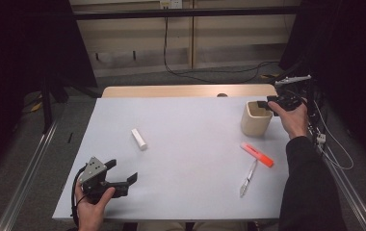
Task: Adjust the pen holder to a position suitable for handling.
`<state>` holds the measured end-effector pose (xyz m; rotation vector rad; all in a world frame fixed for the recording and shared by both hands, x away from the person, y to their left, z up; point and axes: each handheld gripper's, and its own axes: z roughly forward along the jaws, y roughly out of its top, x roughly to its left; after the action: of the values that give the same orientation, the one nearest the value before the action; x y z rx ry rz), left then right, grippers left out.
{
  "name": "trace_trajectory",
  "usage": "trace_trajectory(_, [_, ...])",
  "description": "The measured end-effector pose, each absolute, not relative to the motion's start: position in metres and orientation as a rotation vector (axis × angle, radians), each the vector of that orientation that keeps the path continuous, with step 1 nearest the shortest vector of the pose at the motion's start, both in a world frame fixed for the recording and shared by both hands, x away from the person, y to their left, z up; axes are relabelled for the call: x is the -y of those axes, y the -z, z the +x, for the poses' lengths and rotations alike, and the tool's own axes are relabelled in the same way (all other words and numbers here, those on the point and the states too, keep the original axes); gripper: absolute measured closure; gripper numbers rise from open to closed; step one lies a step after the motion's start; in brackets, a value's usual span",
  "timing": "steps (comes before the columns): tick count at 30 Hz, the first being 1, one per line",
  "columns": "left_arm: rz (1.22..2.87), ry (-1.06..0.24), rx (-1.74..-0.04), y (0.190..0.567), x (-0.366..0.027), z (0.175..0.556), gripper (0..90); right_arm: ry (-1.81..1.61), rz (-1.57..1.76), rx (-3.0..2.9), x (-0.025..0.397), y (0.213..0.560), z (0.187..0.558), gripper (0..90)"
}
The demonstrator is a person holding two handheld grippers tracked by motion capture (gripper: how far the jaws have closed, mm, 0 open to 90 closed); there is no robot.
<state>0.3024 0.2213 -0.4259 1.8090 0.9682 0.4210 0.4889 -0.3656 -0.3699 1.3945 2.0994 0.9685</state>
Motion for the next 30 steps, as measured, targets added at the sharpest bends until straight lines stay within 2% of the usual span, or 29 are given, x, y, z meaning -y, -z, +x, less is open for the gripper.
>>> trace_trajectory(5, [1.812,-0.419,-0.973,0.426,-0.221,0.303,6.2,-0.936,1.392,-2.132,0.365,0.376,0.491,52.2])
trace_trajectory(6, [1.815,-0.421,-0.974,0.426,-0.221,0.303,6.3,-0.933,1.409,-2.151,0.365,0.38,0.493,56.2])
trace_trajectory(9, [1.817,-0.42,-0.974,0.426,-0.221,0.302,6.3,-0.922,1.41,-2.158,0.365,0.384,0.496,59.1])
trace_trajectory(30, [1.815,-0.427,-0.982,0.427,-0.222,0.303,6.3,-0.905,1.344,-2.208,0.372,0.387,0.499,71.9])
